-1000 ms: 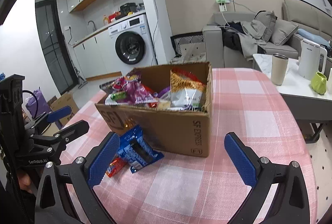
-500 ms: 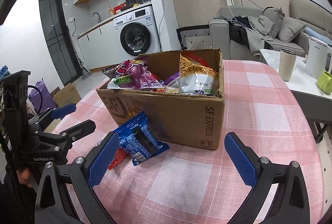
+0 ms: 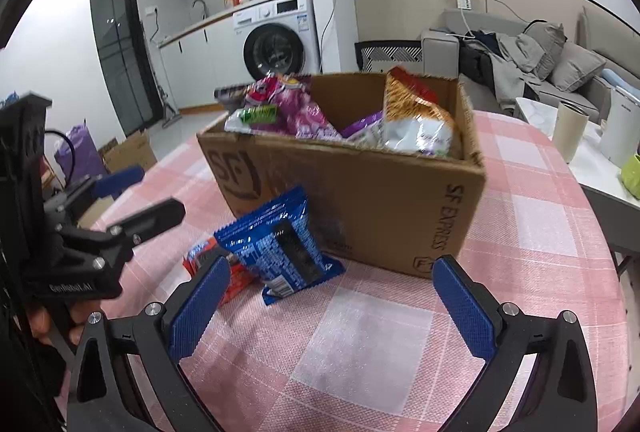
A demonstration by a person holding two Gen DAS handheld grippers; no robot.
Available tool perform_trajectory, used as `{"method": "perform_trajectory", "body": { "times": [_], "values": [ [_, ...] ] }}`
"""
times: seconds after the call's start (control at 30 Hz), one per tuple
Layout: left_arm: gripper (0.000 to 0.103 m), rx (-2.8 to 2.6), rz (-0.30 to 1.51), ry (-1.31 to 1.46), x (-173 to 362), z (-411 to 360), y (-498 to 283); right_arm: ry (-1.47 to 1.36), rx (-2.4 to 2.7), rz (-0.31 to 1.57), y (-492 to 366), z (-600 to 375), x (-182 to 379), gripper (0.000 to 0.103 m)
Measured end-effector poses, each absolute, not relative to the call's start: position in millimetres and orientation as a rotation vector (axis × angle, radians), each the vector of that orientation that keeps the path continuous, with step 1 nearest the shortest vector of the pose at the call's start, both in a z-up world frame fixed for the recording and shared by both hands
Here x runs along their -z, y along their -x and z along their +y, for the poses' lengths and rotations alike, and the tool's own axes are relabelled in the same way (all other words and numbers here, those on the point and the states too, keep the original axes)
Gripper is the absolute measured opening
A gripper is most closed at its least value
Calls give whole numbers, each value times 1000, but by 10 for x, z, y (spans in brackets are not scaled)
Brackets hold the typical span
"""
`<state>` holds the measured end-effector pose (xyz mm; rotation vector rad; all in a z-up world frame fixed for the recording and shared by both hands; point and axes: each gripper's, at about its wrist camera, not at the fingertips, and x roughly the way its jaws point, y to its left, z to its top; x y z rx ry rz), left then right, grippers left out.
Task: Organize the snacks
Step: 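Move both open tools toward the blue packet and red Oreo packet, then grasp the red Oreo packet with the left tool while the right tool grasps the blue Oreo packet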
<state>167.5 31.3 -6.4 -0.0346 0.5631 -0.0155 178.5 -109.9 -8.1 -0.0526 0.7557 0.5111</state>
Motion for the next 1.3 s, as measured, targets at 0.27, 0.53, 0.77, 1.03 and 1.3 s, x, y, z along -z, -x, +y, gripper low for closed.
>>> {"method": "perform_trajectory", "body": {
  "times": [0.27, 0.53, 0.77, 1.03, 1.3],
  "values": [
    [103, 41, 581, 15, 130, 267, -1689, 45, -547, 836, -1894, -1027, 240, 102],
    [103, 44, 585, 43, 145, 313, -1690, 99, -556, 869, -1971, -870, 375, 88],
    [103, 43, 589, 51, 154, 335, -1692, 131, -579, 869, -1980, -712, 412, 88],
    [103, 52, 587, 53, 157, 349, -1680, 151, -588, 867, -2048, -557, 434, 79],
    [103, 47, 589, 54, 160, 348, -1681, 152, -598, 875, -2100, -478, 450, 71]
  ]
}}
